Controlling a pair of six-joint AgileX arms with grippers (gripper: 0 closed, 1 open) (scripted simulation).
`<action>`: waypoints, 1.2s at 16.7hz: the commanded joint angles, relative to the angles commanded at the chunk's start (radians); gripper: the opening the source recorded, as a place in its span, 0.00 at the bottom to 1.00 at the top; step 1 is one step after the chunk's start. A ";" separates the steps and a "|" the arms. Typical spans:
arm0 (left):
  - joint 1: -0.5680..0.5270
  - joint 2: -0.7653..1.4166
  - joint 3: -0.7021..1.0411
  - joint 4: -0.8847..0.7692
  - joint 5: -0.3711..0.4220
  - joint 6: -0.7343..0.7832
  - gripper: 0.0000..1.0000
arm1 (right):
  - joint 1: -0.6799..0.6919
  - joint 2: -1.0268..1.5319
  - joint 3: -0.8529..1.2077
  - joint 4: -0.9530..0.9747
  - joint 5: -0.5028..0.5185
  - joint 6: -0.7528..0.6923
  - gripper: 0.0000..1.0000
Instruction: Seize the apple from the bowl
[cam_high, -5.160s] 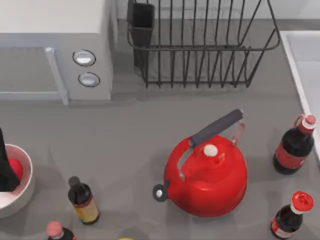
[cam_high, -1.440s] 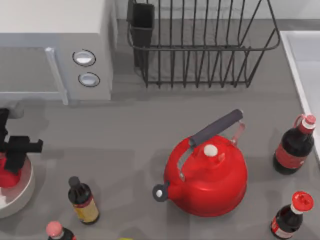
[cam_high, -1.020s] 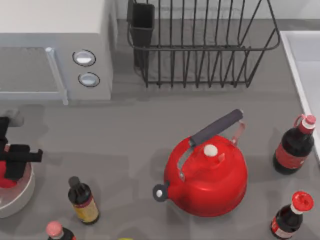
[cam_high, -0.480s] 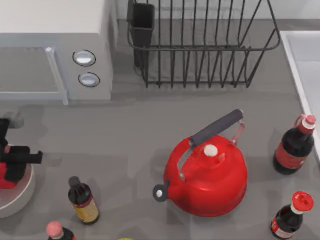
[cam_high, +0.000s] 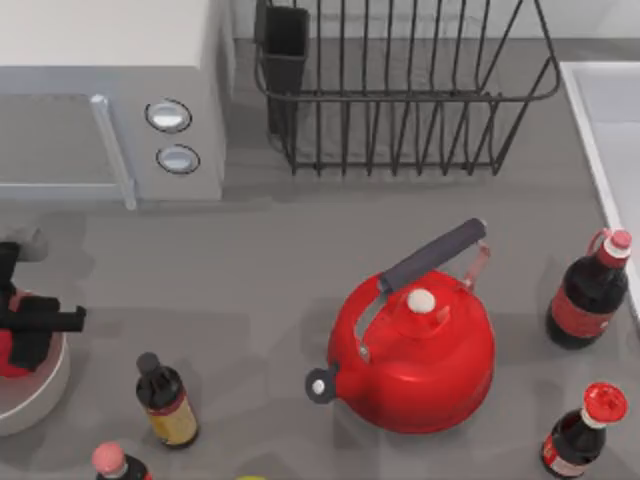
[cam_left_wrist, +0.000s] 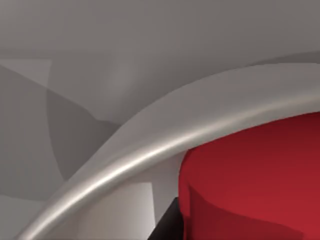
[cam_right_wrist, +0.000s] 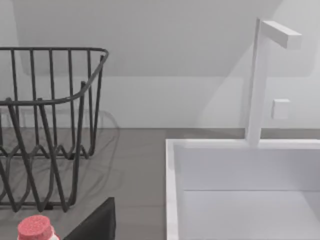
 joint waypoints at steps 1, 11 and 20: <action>0.000 0.000 0.000 0.000 0.000 0.000 0.00 | 0.000 0.000 0.000 0.000 0.000 0.000 1.00; 0.004 -0.148 0.064 -0.191 -0.005 0.017 0.00 | 0.000 0.000 0.000 0.000 0.000 0.000 1.00; -0.004 -0.160 0.708 -0.874 -0.005 0.009 0.00 | 0.000 0.000 0.000 0.000 0.000 0.000 1.00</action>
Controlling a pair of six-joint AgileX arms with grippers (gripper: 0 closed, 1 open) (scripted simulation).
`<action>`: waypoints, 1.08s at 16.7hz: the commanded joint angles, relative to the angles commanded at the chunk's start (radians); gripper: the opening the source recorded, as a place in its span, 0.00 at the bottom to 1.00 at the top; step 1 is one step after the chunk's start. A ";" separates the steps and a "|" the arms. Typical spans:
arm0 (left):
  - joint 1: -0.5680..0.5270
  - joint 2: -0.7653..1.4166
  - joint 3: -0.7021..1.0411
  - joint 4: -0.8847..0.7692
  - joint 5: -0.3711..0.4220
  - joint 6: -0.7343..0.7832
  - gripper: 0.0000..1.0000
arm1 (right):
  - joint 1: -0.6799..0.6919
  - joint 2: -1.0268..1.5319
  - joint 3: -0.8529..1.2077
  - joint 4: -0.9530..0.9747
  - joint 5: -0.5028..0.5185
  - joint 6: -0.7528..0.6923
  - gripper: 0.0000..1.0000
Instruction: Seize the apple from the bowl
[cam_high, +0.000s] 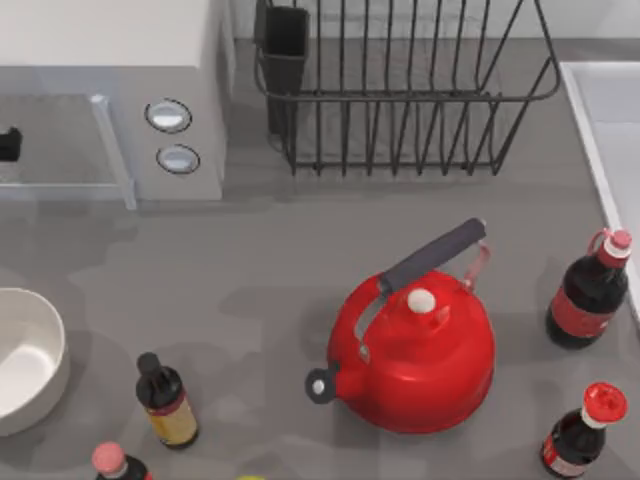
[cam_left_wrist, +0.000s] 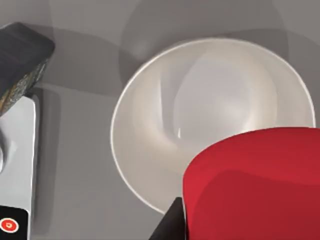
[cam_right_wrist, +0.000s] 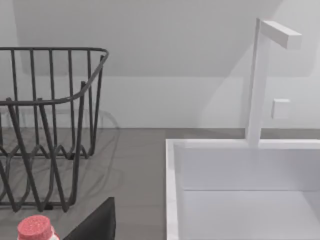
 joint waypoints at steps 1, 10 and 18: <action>-0.001 -0.007 0.069 -0.071 0.000 -0.001 0.00 | 0.000 0.000 0.000 0.000 0.000 0.000 1.00; -0.005 -0.046 0.269 -0.278 0.000 -0.006 0.00 | 0.000 0.000 0.000 0.000 0.000 0.000 1.00; -0.221 0.058 0.206 -0.134 0.002 -0.228 0.00 | 0.000 0.000 0.000 0.000 0.000 0.000 1.00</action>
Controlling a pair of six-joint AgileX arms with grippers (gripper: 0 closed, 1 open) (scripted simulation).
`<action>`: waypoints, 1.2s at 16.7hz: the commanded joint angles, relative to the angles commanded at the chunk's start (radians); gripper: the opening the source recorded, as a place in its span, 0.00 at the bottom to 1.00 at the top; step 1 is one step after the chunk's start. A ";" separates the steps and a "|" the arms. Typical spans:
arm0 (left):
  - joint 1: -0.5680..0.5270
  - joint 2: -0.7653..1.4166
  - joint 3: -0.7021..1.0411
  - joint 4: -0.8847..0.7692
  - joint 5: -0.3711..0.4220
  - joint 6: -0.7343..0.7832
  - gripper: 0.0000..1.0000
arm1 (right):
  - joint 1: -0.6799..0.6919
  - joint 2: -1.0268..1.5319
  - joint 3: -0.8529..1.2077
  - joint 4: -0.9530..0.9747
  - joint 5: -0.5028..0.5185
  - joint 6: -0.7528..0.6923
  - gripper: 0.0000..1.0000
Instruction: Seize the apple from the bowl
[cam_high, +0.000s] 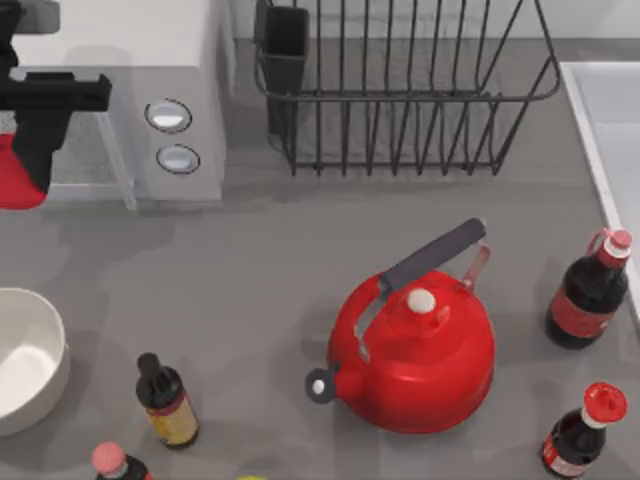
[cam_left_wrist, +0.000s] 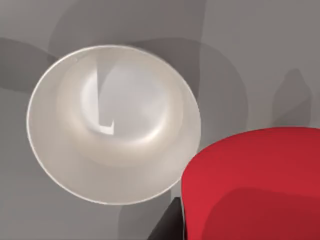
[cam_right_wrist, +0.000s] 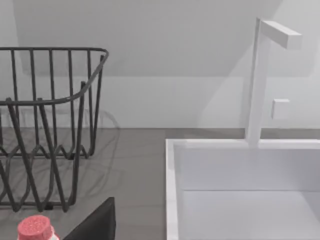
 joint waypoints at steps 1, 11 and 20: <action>-0.062 0.023 -0.017 0.036 0.001 -0.063 0.00 | 0.000 0.000 0.000 0.000 0.000 0.000 1.00; -0.337 0.131 -0.112 0.234 0.004 -0.342 0.00 | 0.000 0.000 0.000 0.000 0.000 0.000 1.00; -0.332 0.168 -0.338 0.511 0.004 -0.337 0.00 | 0.000 0.000 0.000 0.000 0.000 0.000 1.00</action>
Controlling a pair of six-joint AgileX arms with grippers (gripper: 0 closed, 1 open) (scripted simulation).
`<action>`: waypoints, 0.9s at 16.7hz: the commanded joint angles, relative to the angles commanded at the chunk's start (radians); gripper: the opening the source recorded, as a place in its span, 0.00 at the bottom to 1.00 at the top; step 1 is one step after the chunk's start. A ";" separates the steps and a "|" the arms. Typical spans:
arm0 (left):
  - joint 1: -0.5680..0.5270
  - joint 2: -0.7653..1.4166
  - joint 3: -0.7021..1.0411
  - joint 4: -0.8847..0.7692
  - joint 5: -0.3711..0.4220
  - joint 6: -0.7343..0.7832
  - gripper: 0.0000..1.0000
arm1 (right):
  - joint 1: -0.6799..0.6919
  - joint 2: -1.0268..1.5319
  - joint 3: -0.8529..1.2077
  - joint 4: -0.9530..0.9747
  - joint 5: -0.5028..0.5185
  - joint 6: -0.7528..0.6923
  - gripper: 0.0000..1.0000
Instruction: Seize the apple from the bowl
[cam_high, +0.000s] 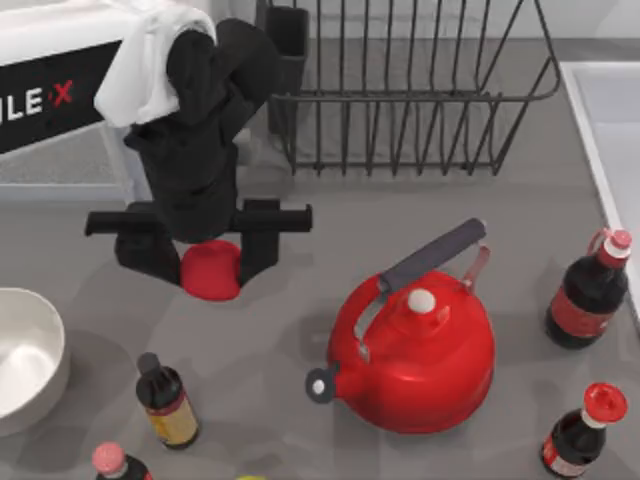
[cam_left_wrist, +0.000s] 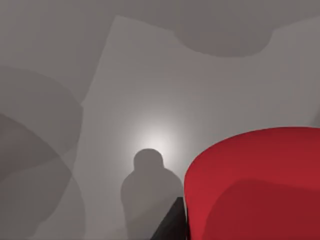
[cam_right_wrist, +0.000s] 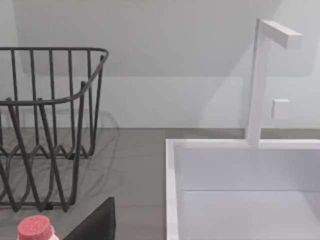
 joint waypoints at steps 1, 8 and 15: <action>0.000 0.007 -0.041 0.050 0.000 0.000 0.00 | 0.000 0.000 0.000 0.000 0.000 0.000 1.00; -0.001 0.029 -0.130 0.145 0.000 0.000 0.00 | 0.000 0.000 0.000 0.000 0.000 0.000 1.00; -0.001 0.029 -0.130 0.145 0.000 0.000 0.53 | 0.000 0.000 0.000 0.000 0.000 0.000 1.00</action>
